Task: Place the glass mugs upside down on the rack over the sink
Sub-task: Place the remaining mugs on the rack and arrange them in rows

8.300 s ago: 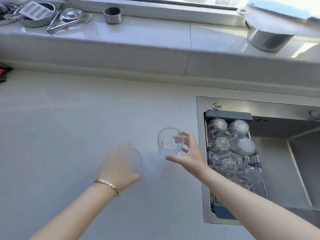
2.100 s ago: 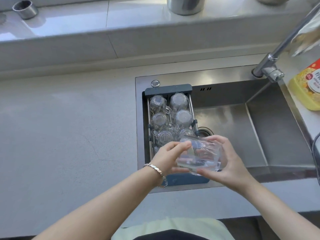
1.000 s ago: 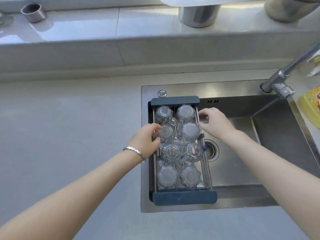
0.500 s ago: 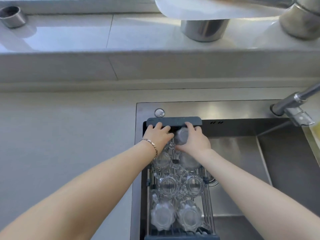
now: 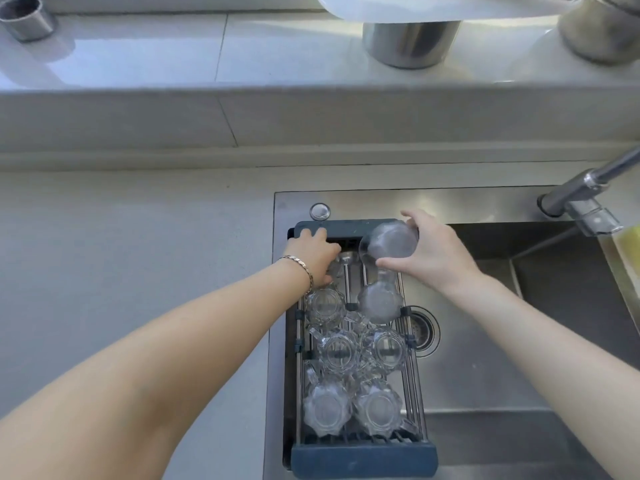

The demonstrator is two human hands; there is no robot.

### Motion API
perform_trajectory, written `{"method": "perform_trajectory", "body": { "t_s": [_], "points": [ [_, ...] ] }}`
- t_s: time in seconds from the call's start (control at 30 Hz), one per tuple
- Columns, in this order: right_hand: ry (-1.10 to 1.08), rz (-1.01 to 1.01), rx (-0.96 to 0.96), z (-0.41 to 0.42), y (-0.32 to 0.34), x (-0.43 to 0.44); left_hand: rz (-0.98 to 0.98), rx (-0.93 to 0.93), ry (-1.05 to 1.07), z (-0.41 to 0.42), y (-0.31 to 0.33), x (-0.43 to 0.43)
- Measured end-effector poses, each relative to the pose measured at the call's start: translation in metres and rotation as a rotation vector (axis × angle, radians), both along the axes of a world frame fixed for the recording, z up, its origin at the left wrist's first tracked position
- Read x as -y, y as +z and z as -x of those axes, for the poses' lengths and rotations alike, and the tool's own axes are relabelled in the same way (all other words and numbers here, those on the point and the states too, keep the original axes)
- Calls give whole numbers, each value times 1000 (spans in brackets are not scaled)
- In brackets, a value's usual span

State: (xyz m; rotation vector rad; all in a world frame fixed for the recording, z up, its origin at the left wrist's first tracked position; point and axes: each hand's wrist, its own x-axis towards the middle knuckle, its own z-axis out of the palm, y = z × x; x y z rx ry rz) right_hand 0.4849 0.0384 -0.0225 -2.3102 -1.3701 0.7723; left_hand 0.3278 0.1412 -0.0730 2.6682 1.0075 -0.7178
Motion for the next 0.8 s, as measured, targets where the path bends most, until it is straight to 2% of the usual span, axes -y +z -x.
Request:
{"method": "perform_trajectory", "body": {
  "t_s": [0.13, 0.23, 0.4, 0.57, 0.63, 0.7, 0.8],
  "points": [
    [346, 71, 30, -19, 15, -1, 57, 73, 234, 0, -2, 1],
    [623, 214, 116, -16, 7, -17, 23, 72, 251, -3, -6, 8],
    [991, 360, 426, 4, -11, -48, 3, 87, 264, 0, -13, 9],
    [1259, 321, 628, 12, -31, -55, -7, 116, 215, 10, -23, 12],
    [1288, 258, 645, 10, -41, -50, -10, 129, 223, 12, -25, 13],
    [1157, 178, 582, 6, -48, -37, -11, 132, 219, 12, -25, 13],
    [584, 48, 334, 4, -58, -10, -5, 137, 220, 12, -25, 13]
  ]
}}
